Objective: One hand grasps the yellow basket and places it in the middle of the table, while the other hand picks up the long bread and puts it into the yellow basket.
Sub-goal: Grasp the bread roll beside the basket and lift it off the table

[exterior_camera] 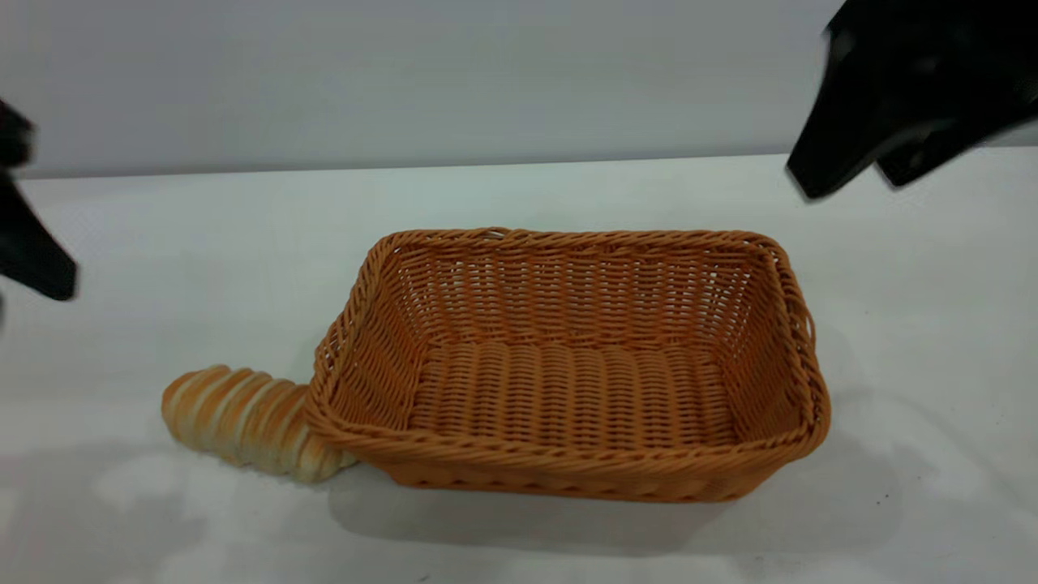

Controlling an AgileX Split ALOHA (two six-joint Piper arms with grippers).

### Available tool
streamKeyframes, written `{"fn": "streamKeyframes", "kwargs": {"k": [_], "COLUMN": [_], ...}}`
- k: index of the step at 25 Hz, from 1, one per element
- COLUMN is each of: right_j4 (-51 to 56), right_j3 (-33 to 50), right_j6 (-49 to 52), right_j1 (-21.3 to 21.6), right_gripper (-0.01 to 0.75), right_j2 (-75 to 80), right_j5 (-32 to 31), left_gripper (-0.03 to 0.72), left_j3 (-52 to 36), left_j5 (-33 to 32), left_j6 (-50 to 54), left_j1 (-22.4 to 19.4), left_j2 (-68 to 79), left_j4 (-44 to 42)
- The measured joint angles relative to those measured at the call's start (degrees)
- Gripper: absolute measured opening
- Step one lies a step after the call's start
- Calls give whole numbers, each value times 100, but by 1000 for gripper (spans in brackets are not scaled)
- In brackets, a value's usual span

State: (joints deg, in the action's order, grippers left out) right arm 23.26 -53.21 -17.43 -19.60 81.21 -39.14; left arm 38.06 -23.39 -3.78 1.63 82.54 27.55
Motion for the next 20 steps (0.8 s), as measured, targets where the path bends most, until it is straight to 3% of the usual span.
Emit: {"fn": "streamKeyframes", "kwargs": {"k": [9, 20], "right_j4": [334, 542], "right_j3": [760, 1421], "right_j6": [-156, -276], "right_j1": [0, 0], "right_gripper": [514, 514], "right_j2": [-1874, -3594], "right_j5": [-416, -606], "left_gripper": [490, 490], "left_j3": [945, 1742], "left_j5": [44, -119], "left_j6": [122, 601], "left_j1": [0, 0], "left_j2": [1656, 3170], "left_j4": [877, 953]}}
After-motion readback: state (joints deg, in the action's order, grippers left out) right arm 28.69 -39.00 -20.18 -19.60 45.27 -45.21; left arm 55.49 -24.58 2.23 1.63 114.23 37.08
